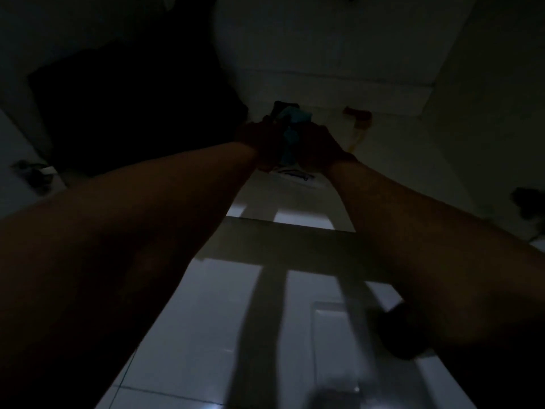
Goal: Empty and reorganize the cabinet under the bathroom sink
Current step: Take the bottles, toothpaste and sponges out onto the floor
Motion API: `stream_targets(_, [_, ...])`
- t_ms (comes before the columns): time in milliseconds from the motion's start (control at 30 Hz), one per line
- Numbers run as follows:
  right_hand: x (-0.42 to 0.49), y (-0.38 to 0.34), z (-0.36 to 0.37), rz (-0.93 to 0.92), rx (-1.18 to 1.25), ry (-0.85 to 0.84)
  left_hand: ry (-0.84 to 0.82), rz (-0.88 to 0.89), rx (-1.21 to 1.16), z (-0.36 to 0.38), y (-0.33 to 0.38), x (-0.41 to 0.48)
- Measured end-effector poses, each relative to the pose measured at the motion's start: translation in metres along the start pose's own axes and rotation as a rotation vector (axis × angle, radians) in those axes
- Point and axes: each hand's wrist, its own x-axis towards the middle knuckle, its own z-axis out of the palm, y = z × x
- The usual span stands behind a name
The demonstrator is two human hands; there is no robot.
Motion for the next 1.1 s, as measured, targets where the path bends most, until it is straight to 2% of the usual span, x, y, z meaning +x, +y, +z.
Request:
stream_targets(100, [0.011,0.011,0.009,0.0,-0.071,-0.113,-0.002,0.012,0.035,0.012,-0.009,0.013])
stream_targets(167, [0.015,0.014,0.015,0.009,-0.057,-0.109,-0.005,0.026,0.05,0.018,-0.013,0.014])
stream_targets(333, [0.022,0.016,0.028,0.013,-0.043,-0.019,0.205,-0.038,-0.064,0.025,-0.009,0.012])
stream_targets(500, [0.023,0.006,0.022,0.052,-0.014,0.068,0.226,-0.097,-0.049,0.022,-0.006,0.007])
stream_targets(667, [0.011,-0.004,0.008,0.035,-0.034,0.1,0.286,-0.114,-0.221,0.007,-0.007,-0.002])
stream_targets(767, [-0.004,-0.012,-0.008,0.012,-0.041,0.196,0.377,-0.095,-0.309,-0.01,-0.006,-0.017])
stream_targets(867, [-0.026,-0.026,-0.029,-0.002,-0.033,0.242,0.327,-0.112,-0.254,-0.028,-0.004,-0.036])
stream_targets(1000, [-0.059,-0.049,-0.052,0.02,-0.029,0.192,0.247,-0.164,-0.145,-0.044,0.0,-0.065])
stream_targets(1100, [-0.086,-0.06,-0.063,-0.022,-0.046,0.192,0.207,-0.14,-0.145,-0.057,0.002,-0.09])
